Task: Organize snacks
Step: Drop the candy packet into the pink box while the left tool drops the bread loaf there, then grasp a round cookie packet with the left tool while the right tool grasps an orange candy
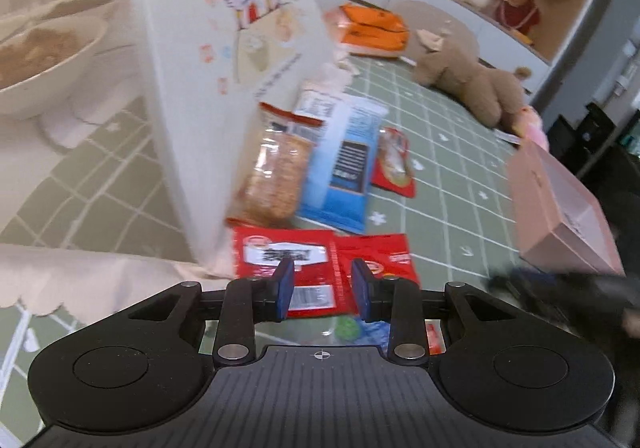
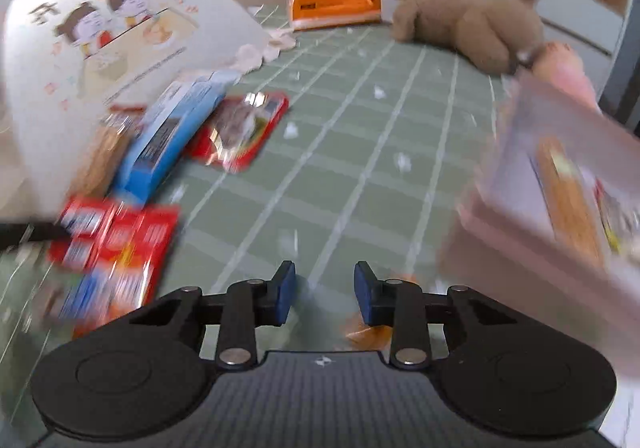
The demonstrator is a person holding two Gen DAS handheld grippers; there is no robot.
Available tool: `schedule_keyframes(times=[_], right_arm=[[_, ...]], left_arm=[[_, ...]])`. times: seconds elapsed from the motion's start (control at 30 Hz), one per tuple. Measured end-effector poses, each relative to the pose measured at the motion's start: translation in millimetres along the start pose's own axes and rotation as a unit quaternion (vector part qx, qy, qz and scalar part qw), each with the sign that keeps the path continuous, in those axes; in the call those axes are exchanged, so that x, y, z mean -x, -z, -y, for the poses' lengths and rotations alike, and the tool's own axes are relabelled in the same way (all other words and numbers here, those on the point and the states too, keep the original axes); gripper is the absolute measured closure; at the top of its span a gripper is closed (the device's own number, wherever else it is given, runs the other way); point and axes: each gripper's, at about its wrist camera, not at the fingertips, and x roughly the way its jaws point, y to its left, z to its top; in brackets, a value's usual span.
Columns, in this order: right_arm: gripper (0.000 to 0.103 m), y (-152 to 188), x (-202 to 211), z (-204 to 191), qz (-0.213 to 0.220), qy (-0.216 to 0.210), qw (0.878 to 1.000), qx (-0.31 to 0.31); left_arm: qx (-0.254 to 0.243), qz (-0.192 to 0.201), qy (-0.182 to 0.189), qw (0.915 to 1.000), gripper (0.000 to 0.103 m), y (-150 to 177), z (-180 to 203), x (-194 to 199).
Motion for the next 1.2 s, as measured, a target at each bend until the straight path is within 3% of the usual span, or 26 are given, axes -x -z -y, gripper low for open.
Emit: schedule_keyframes(times=[0.1, 0.2, 0.27, 0.33, 0.37, 0.47, 0.57, 0.63, 0.7, 0.83, 0.9, 0.97, 1.07, 1.2], right_arm=[[0.071, 31.2, 26.4, 15.2, -0.011, 0.002, 1.0, -0.014], [0.07, 55.0, 49.4, 29.9, -0.01, 0.036, 0.999, -0.008], [0.06, 63.5, 63.0, 37.4, -0.002, 0.053, 0.999, -0.011], [0.035, 70.1, 76.3, 47.2, 0.014, 0.057, 0.998, -0.026], [0.031, 72.5, 80.7, 49.6, 0.024, 0.061, 0.997, -0.028], [0.03, 73.8, 84.4, 52.3, 0.028, 0.077, 0.996, -0.025], [0.03, 72.7, 89.7, 48.2, 0.032, 0.05, 0.998, -0.028], [0.03, 70.0, 92.3, 37.7, 0.04, 0.034, 0.998, -0.02], [0.03, 65.7, 95.3, 23.0, 0.052, 0.016, 0.998, -0.017], [0.03, 58.8, 93.9, -8.2, 0.061, -0.034, 0.997, -0.017], [0.03, 60.2, 94.8, -21.8, 0.064, -0.038, 0.997, -0.008], [0.03, 62.3, 98.6, -30.3, 0.066, -0.034, 0.997, 0.005], [0.029, 68.3, 107.0, -22.8, 0.066, -0.018, 0.998, 0.009], [0.023, 74.5, 104.6, 8.1, 0.058, 0.035, 0.998, -0.008]], left_arm=[[-0.026, -0.022, 0.004, 0.9994, 0.068, 7.2, 2.4, -1.2], [-0.06, -0.049, 0.028, 0.9966, 0.068, 22.0, 15.4, -0.5], [-0.085, -0.072, 0.048, 0.9926, 0.068, 32.8, 28.9, 0.9], [-0.105, -0.091, 0.071, 0.9877, 0.066, 43.4, 41.7, 5.0], [-0.116, -0.097, 0.079, 0.9853, 0.066, 48.6, 47.5, 8.5], [-0.142, -0.103, 0.101, 0.9792, 0.066, 58.8, 56.1, 24.6], [-0.151, -0.089, 0.069, 0.9822, 0.066, 58.3, 49.3, 40.9], [-0.108, -0.086, 0.022, 0.9902, 0.066, 52.5, 33.0, 47.4], [-0.03, -0.095, -0.024, 0.9947, 0.066, 48.4, 13.6, 50.7], [0.129, -0.114, -0.036, 0.9844, 0.066, 50.4, -16.6, 49.4], [0.155, -0.107, -0.045, 0.9811, 0.066, 48.8, -16.0, 40.4], [0.121, -0.09, -0.052, 0.9872, 0.066, 42.6, -4.2, 29.9], [0.02, -0.093, -0.051, 0.9941, 0.056, 36.4, 25.6, 14.0], [-0.122, -0.107, -0.042, 0.9858, 0.056, 48.6, 56.8, 10.3]])
